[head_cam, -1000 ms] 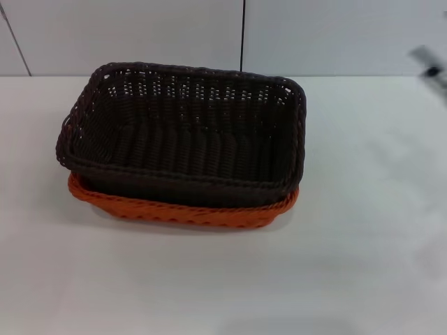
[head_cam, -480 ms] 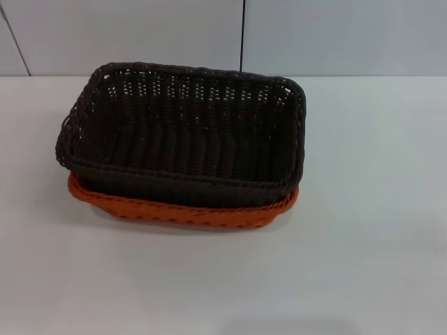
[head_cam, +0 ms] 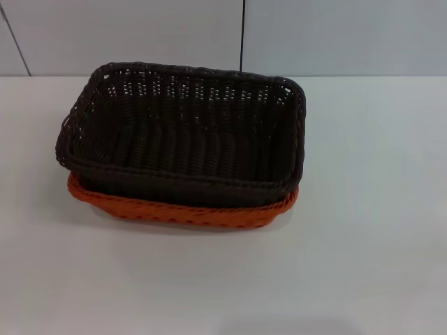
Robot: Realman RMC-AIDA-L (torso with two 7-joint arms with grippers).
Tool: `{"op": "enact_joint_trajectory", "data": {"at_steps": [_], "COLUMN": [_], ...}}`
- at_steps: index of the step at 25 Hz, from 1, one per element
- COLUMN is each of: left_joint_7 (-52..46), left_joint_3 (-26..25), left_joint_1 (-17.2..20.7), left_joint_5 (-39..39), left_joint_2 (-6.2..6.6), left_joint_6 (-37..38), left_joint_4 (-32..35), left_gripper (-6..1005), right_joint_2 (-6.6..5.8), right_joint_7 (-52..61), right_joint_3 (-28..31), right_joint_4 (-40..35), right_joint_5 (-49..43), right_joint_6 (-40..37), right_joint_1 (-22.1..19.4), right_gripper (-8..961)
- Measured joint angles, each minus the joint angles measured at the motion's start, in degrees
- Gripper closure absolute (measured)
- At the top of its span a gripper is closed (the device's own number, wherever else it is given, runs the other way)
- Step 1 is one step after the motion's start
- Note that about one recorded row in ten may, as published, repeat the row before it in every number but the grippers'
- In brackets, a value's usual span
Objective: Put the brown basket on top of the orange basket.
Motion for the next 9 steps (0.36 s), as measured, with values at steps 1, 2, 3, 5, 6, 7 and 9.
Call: {"op": "enact_joint_trajectory", "data": {"at_steps": [1, 2, 3, 5, 6, 7, 9], "left_joint_7": [0.1, 0.1, 0.1, 0.7, 1.7, 1.7, 3.1], "left_joint_3": [-0.1, -0.1, -0.1, -0.3, -0.3, -0.3, -0.3], "left_joint_1": [0.0, 0.0, -0.1, -0.4, -0.6, -0.6, -0.8], "left_joint_5": [0.0, 0.0, 0.0, 0.0, -0.1, -0.1, -0.2], "left_joint_2": [-0.01, -0.01, -0.01, 0.0, 0.01, 0.01, 0.02], "left_joint_6": [0.0, 0.0, 0.0, 0.1, 0.2, 0.2, 0.2], "left_joint_4": [0.2, 0.2, 0.4, 0.9, 1.1, 1.1, 1.3], "left_gripper": [231, 231, 231, 231, 231, 231, 231], "right_joint_2": [0.01, 0.01, 0.02, 0.08, 0.12, 0.14, 0.18], "right_joint_7": [-0.8, -0.8, -1.5, -3.1, -3.8, -4.4, -5.1], "right_joint_3": [-0.1, -0.1, -0.1, 0.0, 0.0, 0.0, 0.1], "right_joint_4": [0.4, 0.4, 0.6, 0.7, 0.8, 0.8, 0.8], "right_joint_5": [0.0, 0.0, 0.0, 0.2, 0.4, 0.4, 0.4], "right_joint_6": [0.7, 0.7, 1.2, 2.2, 2.5, 2.7, 3.2], "right_joint_1": [0.7, 0.7, 1.1, 1.9, 2.3, 2.6, 3.2], "right_gripper": [251, 227, 202, 153, 153, 153, 153]}}
